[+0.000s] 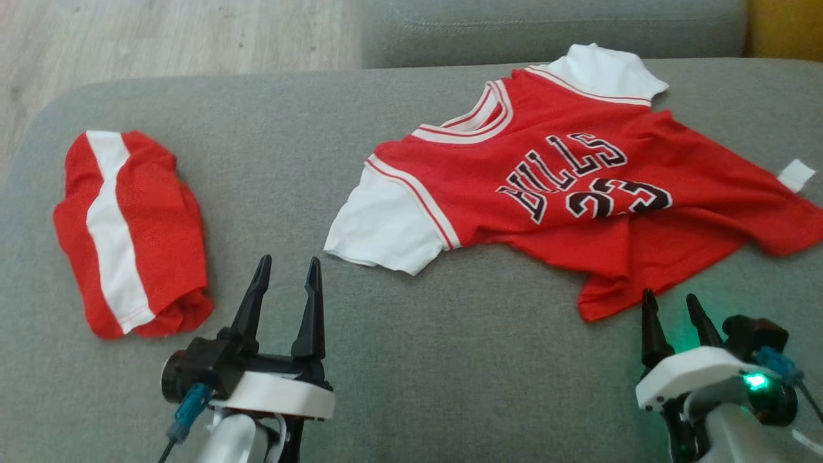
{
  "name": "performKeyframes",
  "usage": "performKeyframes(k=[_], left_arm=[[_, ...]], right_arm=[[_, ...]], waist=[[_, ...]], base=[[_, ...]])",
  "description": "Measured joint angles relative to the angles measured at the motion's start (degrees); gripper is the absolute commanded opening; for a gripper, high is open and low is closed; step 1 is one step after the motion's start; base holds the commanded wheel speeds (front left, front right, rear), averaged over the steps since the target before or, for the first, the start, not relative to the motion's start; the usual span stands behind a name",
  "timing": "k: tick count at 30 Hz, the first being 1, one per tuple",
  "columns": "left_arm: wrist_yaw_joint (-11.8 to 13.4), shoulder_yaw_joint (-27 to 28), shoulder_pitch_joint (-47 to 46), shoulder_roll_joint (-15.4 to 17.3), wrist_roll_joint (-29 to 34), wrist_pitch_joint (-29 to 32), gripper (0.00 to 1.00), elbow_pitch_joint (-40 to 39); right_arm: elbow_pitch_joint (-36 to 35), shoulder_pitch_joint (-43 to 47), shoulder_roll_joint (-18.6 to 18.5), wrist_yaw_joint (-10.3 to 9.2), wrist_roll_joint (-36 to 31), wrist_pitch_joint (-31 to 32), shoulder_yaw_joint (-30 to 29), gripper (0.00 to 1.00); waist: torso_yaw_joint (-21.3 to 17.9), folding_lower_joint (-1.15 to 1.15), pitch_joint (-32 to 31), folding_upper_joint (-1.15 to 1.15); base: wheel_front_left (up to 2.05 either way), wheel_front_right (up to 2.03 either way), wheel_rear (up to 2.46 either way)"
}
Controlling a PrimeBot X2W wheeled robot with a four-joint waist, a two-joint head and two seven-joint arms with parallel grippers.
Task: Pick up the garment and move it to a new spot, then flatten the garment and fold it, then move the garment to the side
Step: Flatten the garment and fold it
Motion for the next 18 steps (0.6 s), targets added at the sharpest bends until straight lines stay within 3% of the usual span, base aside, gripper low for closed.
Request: performKeyframes(k=[10, 11, 12, 15, 18], left_arm=[[-0.4, -0.1, -1.4, 0.0, 0.0, 0.0, 1.00, 0.3], [-0.4, -0.1, -1.5, 0.0, 0.0, 0.0, 1.00, 0.3], [-0.4, -0.1, -1.5, 0.0, 0.0, 0.0, 1.00, 0.3], [-0.4, 0.0, -1.5, 0.0, 0.0, 0.0, 1.00, 0.3], [-0.4, 0.2, -1.5, 0.0, 0.0, 0.0, 1.00, 0.3]], right_arm=[[12.5, -8.7, -0.6, 0.00, 6.5, 0.3, 2.0, 1.00], [13.5, -9.5, -0.9, 0.00, 7.2, -0.1, 2.8, 0.54], [14.4, -10.2, -1.0, 0.00, 7.6, -0.5, 3.5, 0.00], [16.6, -11.7, -1.2, 0.00, 7.2, -1.7, 5.0, 0.00], [18.1, -12.5, -0.7, 0.00, 2.0, -2.7, 3.6, 0.00]], waist=[[2.3, 0.00, 2.0, 0.00], [2.4, 0.00, 2.1, 0.00], [2.5, 0.00, 2.2, 0.00], [2.3, 0.00, 2.1, 0.00], [1.6, 0.00, 1.7, 0.00]], base=[[0.00, 0.00, 0.00], [0.00, 0.00, 0.00], [0.00, 0.00, 0.00], [0.00, 0.00, 0.00], [0.00, 0.00, 0.00]])
